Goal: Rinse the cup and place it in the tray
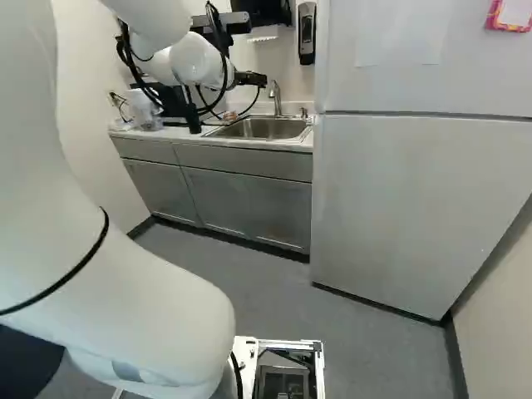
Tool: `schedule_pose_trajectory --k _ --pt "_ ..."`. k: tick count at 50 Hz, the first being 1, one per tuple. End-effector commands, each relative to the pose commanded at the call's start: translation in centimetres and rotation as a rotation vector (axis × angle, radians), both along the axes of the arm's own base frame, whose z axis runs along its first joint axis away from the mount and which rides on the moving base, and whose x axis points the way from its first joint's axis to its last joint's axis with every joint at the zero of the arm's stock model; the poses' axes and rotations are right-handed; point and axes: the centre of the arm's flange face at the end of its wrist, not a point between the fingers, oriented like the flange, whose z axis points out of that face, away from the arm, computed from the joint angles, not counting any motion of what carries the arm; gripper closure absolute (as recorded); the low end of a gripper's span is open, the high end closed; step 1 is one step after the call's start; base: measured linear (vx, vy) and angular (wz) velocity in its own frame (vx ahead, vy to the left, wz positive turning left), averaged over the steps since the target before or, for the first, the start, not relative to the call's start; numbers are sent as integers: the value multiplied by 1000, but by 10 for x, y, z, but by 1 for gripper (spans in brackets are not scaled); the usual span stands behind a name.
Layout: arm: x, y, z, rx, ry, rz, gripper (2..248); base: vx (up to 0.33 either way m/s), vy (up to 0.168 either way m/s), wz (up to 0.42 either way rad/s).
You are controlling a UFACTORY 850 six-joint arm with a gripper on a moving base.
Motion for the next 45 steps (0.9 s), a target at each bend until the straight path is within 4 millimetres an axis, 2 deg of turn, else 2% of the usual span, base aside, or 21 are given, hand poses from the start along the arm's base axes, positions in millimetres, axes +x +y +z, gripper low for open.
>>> schedule_pose_trajectory --k 18,45 --pt "0 0 0 0 0 0 3 118 3 -11" --pt "0 0 0 0 0 0 3 125 22 85"
